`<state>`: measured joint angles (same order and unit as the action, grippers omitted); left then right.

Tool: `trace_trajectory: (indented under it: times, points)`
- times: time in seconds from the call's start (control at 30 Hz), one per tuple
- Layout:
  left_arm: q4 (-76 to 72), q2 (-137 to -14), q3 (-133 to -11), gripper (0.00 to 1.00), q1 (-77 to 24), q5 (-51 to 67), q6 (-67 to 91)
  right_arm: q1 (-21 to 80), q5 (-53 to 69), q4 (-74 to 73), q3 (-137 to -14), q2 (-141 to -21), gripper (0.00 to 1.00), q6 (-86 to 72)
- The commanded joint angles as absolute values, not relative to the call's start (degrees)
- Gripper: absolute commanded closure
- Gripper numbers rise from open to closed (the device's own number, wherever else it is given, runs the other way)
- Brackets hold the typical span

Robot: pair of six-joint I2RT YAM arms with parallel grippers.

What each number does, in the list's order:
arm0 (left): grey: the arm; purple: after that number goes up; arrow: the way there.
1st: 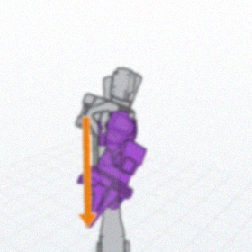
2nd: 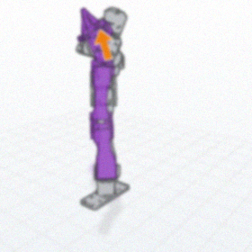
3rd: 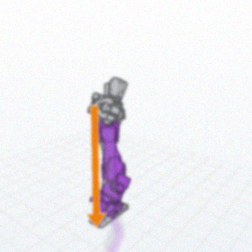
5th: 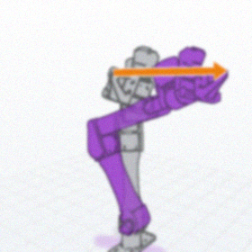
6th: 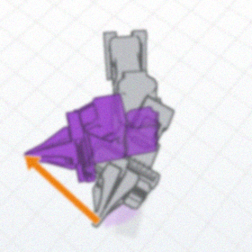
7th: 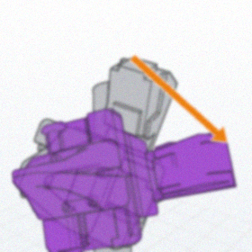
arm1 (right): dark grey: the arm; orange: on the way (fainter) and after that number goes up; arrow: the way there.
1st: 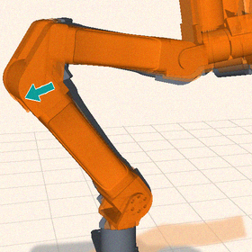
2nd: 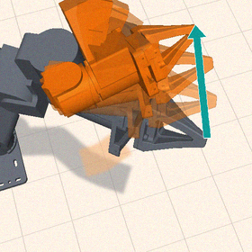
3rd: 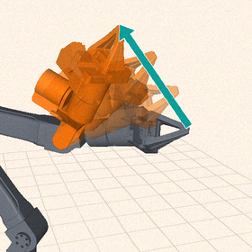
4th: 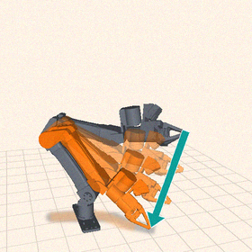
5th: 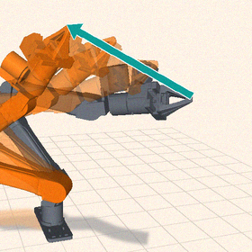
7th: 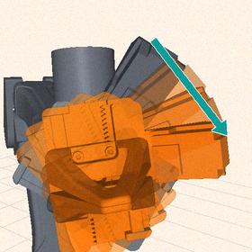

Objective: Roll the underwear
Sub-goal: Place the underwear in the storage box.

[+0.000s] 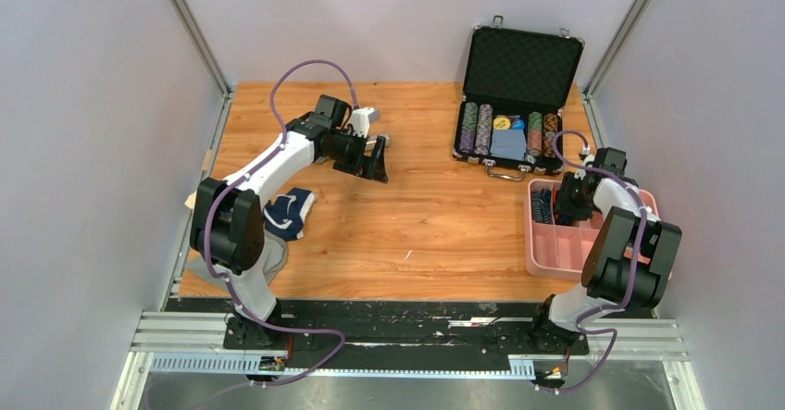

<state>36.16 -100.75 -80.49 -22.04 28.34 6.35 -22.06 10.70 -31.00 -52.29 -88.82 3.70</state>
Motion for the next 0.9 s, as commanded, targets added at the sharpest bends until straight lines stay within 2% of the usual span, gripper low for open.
trace_trajectory:
  times: [0.0,0.07,0.1,0.27,0.43,0.47,0.63,0.8,0.87]
  points:
    - [35.3,-98.4,-80.7,0.00,-22.1,28.3,6.9,-22.7,9.6,-25.1,-51.1,-91.7,0.89,3.0]
    - [35.5,-98.5,-80.9,0.00,-22.1,28.2,6.7,-22.8,11.1,-26.2,-52.3,-91.7,0.65,3.2]
    - [35.5,-98.5,-80.9,0.00,-22.1,28.2,6.7,-22.9,11.5,-27.3,-53.4,-91.3,0.57,3.2]
    - [35.6,-98.5,-81.2,0.00,-22.0,28.3,6.1,-22.9,15.1,-36.9,-60.4,-87.1,0.33,1.7]
    - [35.6,-99.0,-82.0,0.00,-22.1,27.8,4.6,-22.9,15.4,-46.3,-64.3,-82.6,0.21,0.3]
    - [35.6,-99.1,-82.3,0.00,-22.1,27.5,4.2,-22.9,14.6,-47.0,-64.2,-81.4,0.14,-1.0]
    - [35.9,-99.9,-83.5,0.00,-22.0,27.9,4.0,-23.0,15.1,-47.0,-62.8,-78.7,0.14,-1.4]
    - [35.5,-100.2,-83.8,0.00,-22.1,29.7,5.2,-23.8,14.1,-44.3,-60.8,-78.3,0.27,-3.3]
    - [35.4,-99.9,-83.5,0.00,-22.1,29.8,5.2,-23.9,14.0,-44.2,-61.6,-79.1,0.27,-2.9]
